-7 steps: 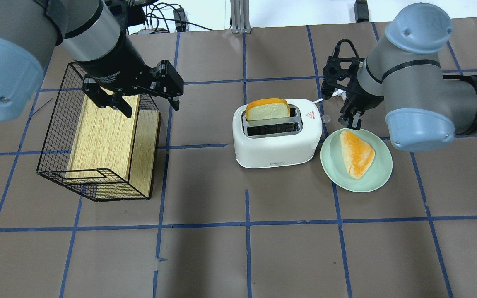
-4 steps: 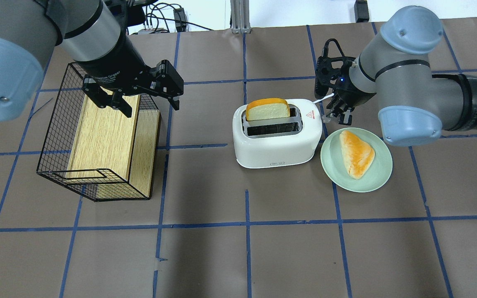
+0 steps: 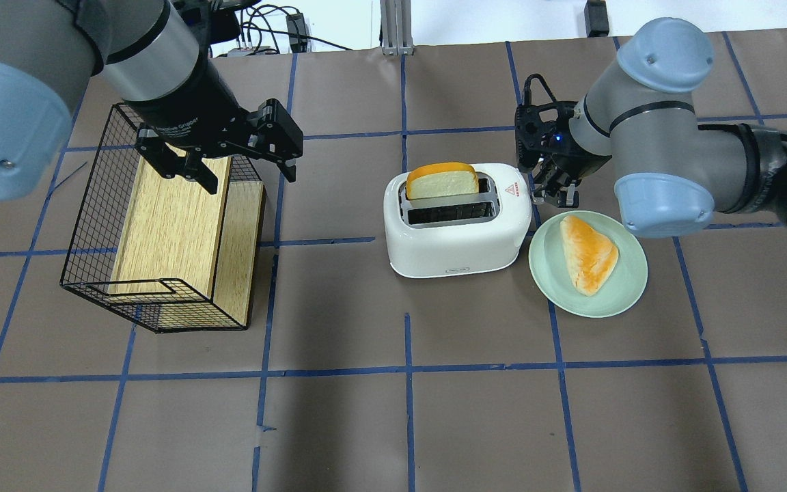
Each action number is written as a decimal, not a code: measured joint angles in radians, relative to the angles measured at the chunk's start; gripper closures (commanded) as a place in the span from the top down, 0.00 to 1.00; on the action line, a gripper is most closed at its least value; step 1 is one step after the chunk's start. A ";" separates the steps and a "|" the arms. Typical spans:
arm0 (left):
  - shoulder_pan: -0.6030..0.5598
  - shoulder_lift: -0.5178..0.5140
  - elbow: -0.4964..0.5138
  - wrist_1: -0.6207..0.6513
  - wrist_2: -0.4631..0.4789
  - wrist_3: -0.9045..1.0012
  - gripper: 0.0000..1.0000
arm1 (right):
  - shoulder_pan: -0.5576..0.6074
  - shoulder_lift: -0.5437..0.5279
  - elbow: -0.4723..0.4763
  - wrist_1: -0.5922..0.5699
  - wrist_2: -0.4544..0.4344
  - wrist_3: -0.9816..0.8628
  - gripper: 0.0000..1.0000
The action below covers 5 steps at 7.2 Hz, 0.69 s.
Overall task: Press toaster with right arm
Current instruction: 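Lower the right gripper to press the toaster lever down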
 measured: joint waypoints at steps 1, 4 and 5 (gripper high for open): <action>0.000 0.000 0.000 0.000 0.000 0.000 1.00 | -0.001 0.004 0.001 0.005 -0.002 -0.009 0.29; -0.001 0.000 0.000 0.000 -0.001 0.000 1.00 | -0.002 0.024 0.003 0.010 -0.004 -0.017 0.29; -0.001 0.000 0.000 0.000 0.000 0.001 1.00 | -0.003 0.040 0.003 0.009 -0.004 -0.018 0.29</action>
